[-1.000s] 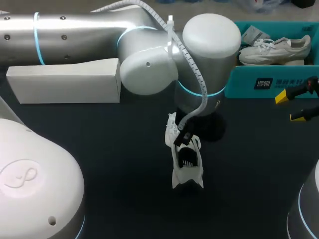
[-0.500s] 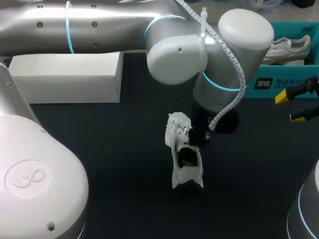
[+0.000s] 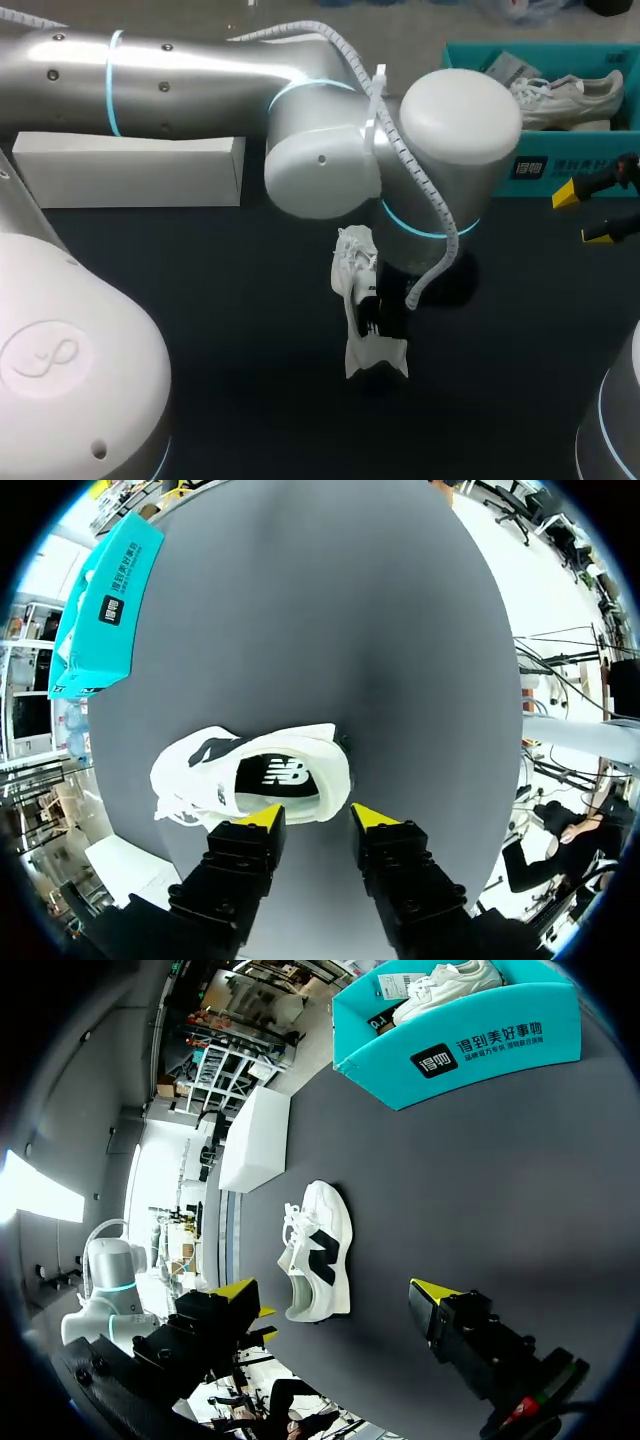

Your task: Take the shoe out of the shoebox, open the shoe tongue, remove and reinsert the insole, then place the shoe into the shoebox

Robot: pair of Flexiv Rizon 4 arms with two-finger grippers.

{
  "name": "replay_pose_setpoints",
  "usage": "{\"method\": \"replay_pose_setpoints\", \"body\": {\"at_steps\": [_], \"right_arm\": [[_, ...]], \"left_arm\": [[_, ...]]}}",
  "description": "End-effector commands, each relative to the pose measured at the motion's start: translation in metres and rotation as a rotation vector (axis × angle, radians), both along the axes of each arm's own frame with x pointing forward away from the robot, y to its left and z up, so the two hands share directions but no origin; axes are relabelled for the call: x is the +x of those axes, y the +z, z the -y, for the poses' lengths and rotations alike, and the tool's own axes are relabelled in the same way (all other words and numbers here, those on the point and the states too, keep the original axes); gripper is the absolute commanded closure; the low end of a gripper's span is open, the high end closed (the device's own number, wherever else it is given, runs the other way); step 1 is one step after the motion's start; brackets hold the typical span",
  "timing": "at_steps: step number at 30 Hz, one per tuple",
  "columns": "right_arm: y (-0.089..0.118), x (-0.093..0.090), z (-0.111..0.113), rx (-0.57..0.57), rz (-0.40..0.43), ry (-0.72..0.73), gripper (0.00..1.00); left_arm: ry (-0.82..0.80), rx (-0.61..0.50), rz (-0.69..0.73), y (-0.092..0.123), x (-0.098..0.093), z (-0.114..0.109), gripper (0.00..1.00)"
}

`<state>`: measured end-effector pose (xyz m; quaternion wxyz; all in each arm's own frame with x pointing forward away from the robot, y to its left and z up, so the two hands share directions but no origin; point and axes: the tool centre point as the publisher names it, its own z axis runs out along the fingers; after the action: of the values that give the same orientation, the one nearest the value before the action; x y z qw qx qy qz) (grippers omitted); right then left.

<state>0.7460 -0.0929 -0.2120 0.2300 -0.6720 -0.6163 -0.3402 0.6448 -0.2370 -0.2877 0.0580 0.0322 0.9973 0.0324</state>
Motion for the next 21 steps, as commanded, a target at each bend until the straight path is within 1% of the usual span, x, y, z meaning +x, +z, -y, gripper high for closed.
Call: {"method": "replay_pose_setpoints", "body": {"at_steps": [1,3,7,9,10,13,14,18,21], "right_arm": [[0.000,-0.001,-0.001,-0.003,0.000,-0.003,0.00],[0.000,-0.001,-0.001,-0.003,0.000,-0.003,0.00],[0.000,-0.001,-0.001,-0.003,0.000,-0.003,0.00],[0.000,-0.001,-0.001,-0.003,0.000,-0.003,0.00],[0.000,-0.001,-0.001,-0.003,0.000,-0.003,0.00],[0.000,-0.001,-0.001,-0.003,0.000,-0.003,0.00],[0.000,-0.001,-0.001,-0.003,0.000,-0.003,0.00],[0.000,-0.001,-0.001,-0.003,0.000,-0.003,0.00],[0.000,-0.001,-0.001,-0.003,0.000,-0.003,0.00]], "left_arm": [[0.011,-0.092,0.005,-0.001,-0.005,-0.007,0.04],[0.009,-0.093,0.009,-0.003,-0.008,-0.006,0.00],[0.007,-0.100,-0.008,-0.017,-0.010,-0.001,0.00],[-0.009,-0.116,-0.003,-0.026,-0.012,0.001,0.00],[-0.012,-0.111,0.025,-0.031,-0.012,0.002,0.00],[-0.014,-0.123,0.009,-0.045,-0.011,0.003,0.00],[-0.024,-0.142,0.000,-0.048,-0.012,0.003,0.00],[-0.015,-0.127,-0.006,-0.061,-0.015,0.006,0.00],[-0.012,-0.141,-0.027,-0.067,-0.016,0.004,0.00]]}}
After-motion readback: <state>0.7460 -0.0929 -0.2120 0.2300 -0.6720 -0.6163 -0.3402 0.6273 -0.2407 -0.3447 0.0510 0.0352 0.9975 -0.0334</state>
